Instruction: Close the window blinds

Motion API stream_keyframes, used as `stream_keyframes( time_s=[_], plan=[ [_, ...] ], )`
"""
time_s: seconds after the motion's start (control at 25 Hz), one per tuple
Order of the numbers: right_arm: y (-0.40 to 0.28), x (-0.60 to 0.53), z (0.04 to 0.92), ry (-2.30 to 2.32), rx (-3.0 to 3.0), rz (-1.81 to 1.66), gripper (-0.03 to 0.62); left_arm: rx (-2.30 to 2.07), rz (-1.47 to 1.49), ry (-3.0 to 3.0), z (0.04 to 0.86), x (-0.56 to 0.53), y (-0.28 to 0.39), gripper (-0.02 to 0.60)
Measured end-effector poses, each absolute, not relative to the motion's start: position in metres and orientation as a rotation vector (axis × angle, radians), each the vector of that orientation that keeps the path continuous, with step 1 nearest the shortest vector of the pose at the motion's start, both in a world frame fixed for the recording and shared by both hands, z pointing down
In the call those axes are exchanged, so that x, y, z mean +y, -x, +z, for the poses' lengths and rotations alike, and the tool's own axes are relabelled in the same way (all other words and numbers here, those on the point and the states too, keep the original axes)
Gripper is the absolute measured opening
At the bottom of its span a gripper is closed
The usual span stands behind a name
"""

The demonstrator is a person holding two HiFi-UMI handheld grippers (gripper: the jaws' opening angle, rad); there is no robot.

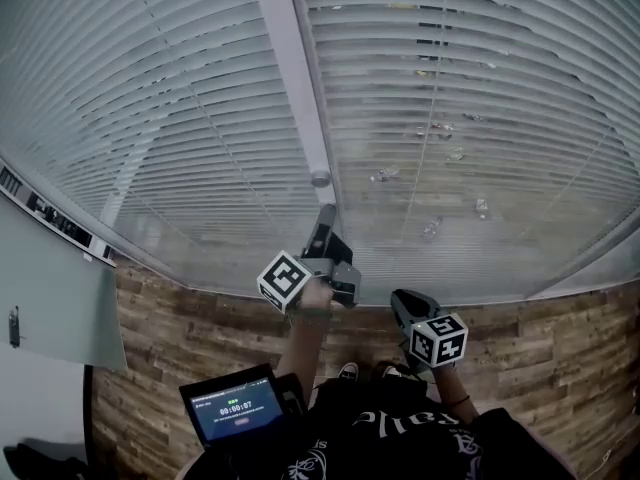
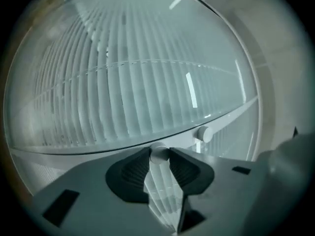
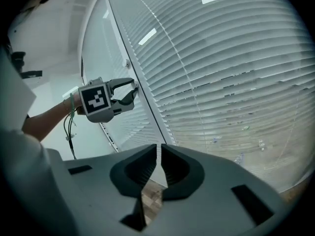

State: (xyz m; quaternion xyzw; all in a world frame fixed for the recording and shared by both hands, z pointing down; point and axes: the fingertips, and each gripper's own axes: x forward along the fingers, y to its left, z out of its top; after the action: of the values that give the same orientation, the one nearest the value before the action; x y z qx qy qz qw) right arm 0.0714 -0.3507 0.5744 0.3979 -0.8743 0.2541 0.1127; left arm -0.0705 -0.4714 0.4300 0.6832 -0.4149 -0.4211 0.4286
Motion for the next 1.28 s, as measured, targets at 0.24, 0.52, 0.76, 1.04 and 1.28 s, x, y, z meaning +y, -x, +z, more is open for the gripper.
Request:
stream_keyframes(
  time_s=[0.24,0.52,0.76,1.04,1.28],
  plan=[
    [-0.071,-0.345,0.579,-1.173,-2.554,0.757,0.040,-1.694,-0.236,-2.338,0.431,-0.463,0.070,0.127],
    [-0.074,-0.341,0.583,-1.187,-2.536,0.765,0.040,-2.161,1.074,-2.727,0.436,-0.464,0.057,0.127],
    [-0.077,-0.340,0.584,-1.204,-2.529,0.771,0.040,-2.135,0.912,-2.704,0.436,-0.472,0.060,0.127],
    [-0.083,-0.338,0.584,-1.226,-2.520,0.774,0.040,-1.630,-0.462,-2.200,0.425,-0.471,0.076,0.127],
    [-0.084,-0.336,0.586,-1.224,-2.520,0.784,0.040,-0.995,-1.077,-1.604,0.433,-0.475,0.081,0.125]
  ],
)
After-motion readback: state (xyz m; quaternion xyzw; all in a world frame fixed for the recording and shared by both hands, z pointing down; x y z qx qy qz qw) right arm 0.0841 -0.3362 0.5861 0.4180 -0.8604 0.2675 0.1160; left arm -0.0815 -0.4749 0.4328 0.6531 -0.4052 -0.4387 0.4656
